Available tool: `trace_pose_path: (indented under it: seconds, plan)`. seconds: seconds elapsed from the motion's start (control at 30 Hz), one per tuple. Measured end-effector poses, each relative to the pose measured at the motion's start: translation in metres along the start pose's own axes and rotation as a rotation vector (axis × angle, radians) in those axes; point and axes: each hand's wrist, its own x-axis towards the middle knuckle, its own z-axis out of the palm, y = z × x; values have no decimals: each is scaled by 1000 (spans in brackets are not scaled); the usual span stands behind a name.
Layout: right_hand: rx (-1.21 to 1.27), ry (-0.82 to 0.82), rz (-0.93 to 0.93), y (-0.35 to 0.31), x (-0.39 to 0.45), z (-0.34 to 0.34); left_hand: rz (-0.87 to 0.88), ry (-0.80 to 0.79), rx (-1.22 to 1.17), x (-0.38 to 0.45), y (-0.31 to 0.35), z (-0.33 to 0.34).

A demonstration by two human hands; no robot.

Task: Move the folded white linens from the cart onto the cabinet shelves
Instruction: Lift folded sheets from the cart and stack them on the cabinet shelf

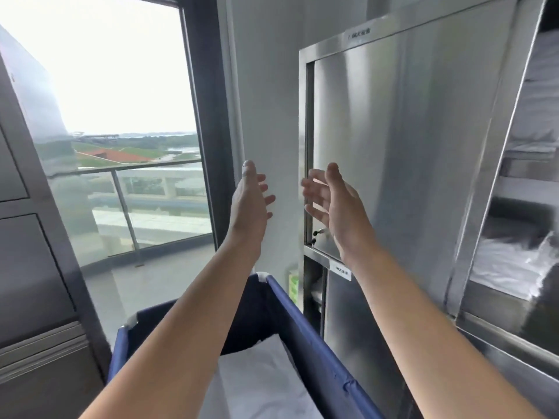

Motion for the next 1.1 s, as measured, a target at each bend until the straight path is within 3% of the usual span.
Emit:
trace_pose_path:
  seconds: [0.4,0.57,0.93,0.97,1.1]
  plan:
    - [-30,338,4,-59,-60,-199,-96,-355,-150,-85,15,185]
    - [-68,466,-23,-91,-93,-270,-96,-427,-181,-127,21,246]
    - [-226,737,-58,-131,-169,-370,-93,-703,-268,-197,26,349]
    - [-260,861,-102,-143,-191,-392,-125,-829,-285,-218,31,378]
    - [-287,925,-90,-152,-205,-409,-121,-879,-336,-232,32,399]
